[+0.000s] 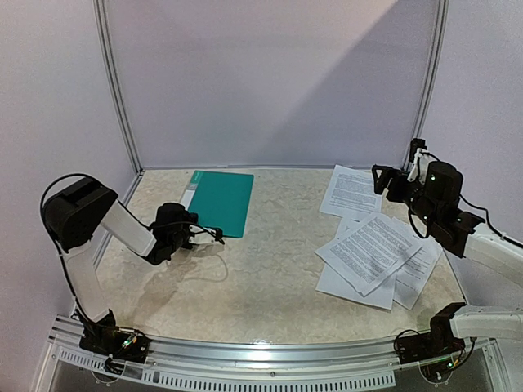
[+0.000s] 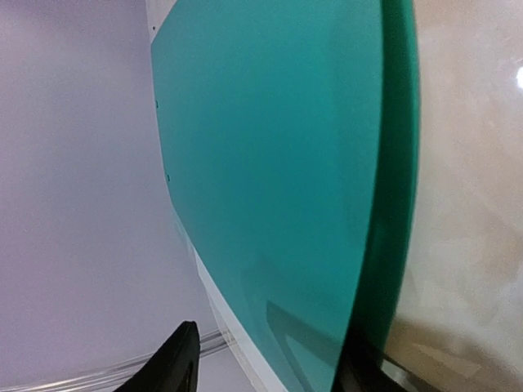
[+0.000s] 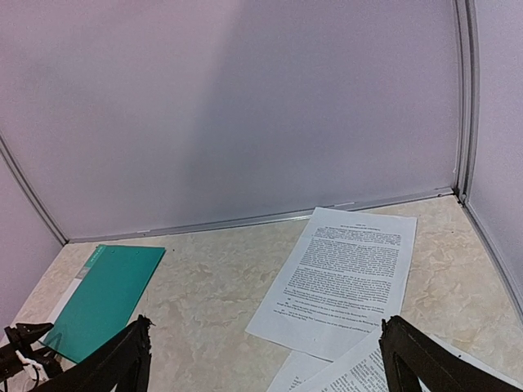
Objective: Put the files into the folder
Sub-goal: Pick up the folder from the corner of the board, then pass from the left arm to the right
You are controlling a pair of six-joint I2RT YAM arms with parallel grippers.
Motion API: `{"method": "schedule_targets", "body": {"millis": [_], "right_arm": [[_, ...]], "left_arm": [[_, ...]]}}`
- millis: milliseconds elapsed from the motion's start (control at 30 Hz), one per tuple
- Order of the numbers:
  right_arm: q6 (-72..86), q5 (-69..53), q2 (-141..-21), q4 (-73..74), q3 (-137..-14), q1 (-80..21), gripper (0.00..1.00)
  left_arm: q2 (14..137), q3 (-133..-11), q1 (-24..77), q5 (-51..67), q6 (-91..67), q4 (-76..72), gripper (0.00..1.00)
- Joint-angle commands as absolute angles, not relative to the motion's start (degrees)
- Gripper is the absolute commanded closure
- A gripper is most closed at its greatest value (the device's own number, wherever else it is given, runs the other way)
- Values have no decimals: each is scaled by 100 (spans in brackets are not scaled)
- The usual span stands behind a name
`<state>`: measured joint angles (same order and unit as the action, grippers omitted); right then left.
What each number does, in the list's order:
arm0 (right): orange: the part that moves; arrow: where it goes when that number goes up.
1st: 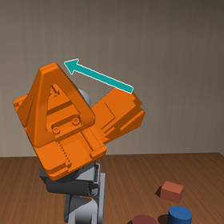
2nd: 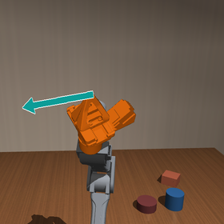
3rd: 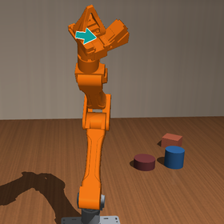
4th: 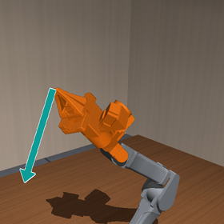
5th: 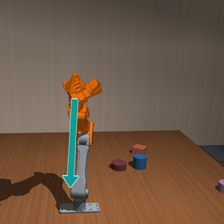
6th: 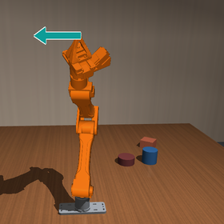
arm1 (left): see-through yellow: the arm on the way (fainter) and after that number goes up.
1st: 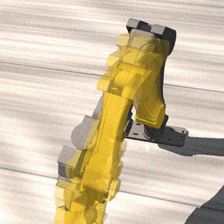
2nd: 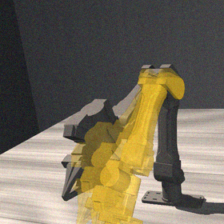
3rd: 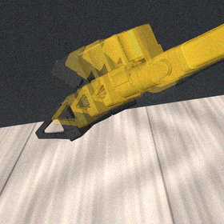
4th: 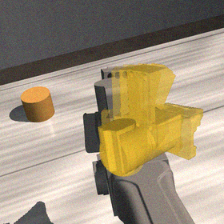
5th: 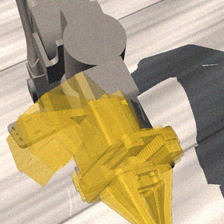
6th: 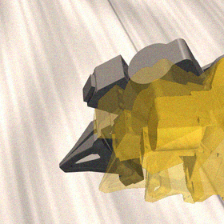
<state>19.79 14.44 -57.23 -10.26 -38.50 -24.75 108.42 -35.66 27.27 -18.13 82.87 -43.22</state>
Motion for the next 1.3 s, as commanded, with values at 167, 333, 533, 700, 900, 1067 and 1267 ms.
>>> {"method": "schedule_targets", "body": {"millis": [167, 333, 533, 700, 900, 1067, 1267], "right_arm": [[1933, 1359, -5602, -1097, -3782, -2500, 1], [2158, 1147, -5743, -665, -4035, -2500, 1], [3310, 691, -6232, -33, -4426, -2651, 3], [4584, 262, -6972, -357, -4580, -3297, 4], [5979, -831, -8784, -1834, -5316, -4212, 4], [6261, -1275, -10508, -1843, -6644, -4695, 4], [7115, -1442, -11821, -2309, -7357, -4892, 5]], "left_arm": [[11275, -3926, 2804, -2094, 7994, -4985, 70], [10657, -4117, 2797, -2012, 7138, -4208, 100], [9617, -4651, 2786, -1975, 5705, -2230, 100], [8749, -5044, 2787, -1532, 4717, -641, 100], [8119, -5171, 2795, -1189, 4146, 459, 100], [7776, -5135, 2786, -1159, 3790, 832, 100], [7564, -5042, 2786, -1109, 3595, 912, 100]]}}
